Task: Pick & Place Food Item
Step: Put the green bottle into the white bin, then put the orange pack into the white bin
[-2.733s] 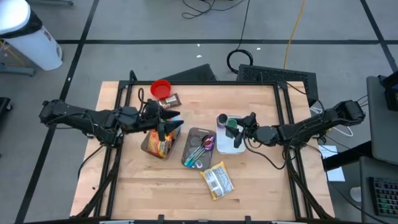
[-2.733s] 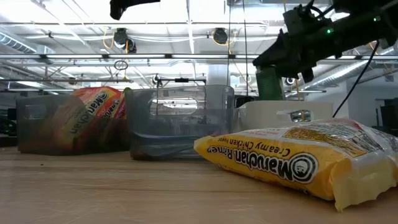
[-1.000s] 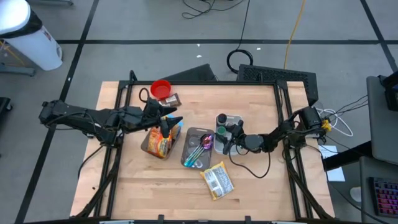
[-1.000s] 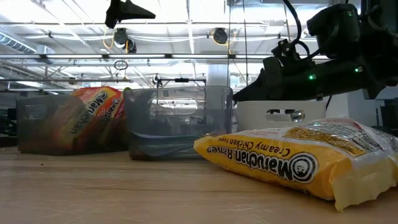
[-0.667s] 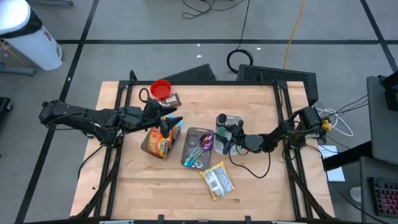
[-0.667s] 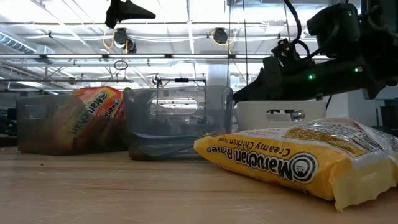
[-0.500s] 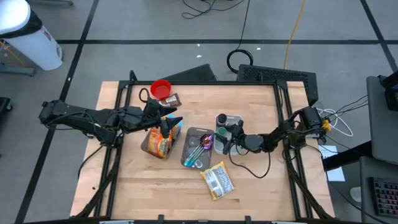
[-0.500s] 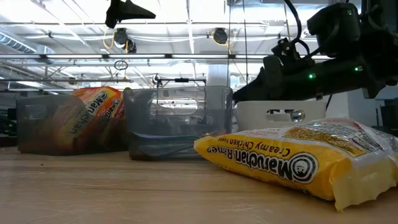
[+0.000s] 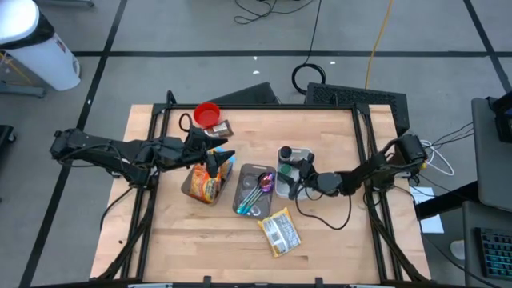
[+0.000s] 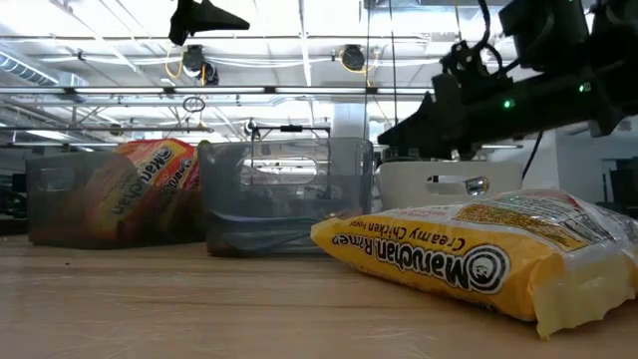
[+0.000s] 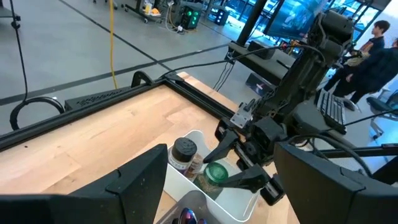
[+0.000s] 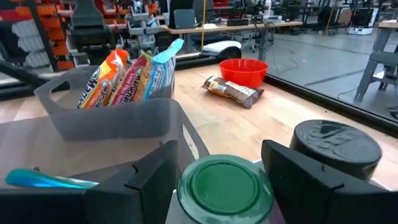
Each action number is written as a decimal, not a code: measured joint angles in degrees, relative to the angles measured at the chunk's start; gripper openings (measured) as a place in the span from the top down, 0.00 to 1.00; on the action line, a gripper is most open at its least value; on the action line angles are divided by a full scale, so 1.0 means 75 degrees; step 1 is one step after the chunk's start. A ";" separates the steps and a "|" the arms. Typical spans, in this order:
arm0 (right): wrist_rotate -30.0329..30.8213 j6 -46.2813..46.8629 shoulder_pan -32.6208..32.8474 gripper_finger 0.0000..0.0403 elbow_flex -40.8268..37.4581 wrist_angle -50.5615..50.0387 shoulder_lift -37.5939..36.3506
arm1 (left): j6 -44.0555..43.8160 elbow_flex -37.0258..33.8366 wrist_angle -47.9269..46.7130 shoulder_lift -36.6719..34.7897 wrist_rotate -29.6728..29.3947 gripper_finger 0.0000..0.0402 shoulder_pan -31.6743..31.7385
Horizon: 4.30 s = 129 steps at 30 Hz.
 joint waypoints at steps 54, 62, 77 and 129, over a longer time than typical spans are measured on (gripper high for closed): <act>-0.0328 0.0459 -0.1409 0.43 -0.0003 -0.0780 -0.5875 | 0.0245 0.0003 0.1884 0.0003 0.2817 0.26 0.2704; -0.2500 0.1423 -0.2057 0.45 0.0370 -0.3045 -0.5869 | 0.0433 0.0417 0.0594 0.0006 0.3422 0.26 0.3180; -0.5781 0.2754 -0.4111 0.47 0.0609 -0.3780 -0.5872 | 0.3603 0.6053 -0.6256 0.4268 0.6317 0.26 0.5800; -0.7032 0.3769 -0.4477 0.48 0.0606 -0.4713 -0.5875 | 0.1399 0.6699 -0.8924 0.6778 0.3577 0.26 0.4965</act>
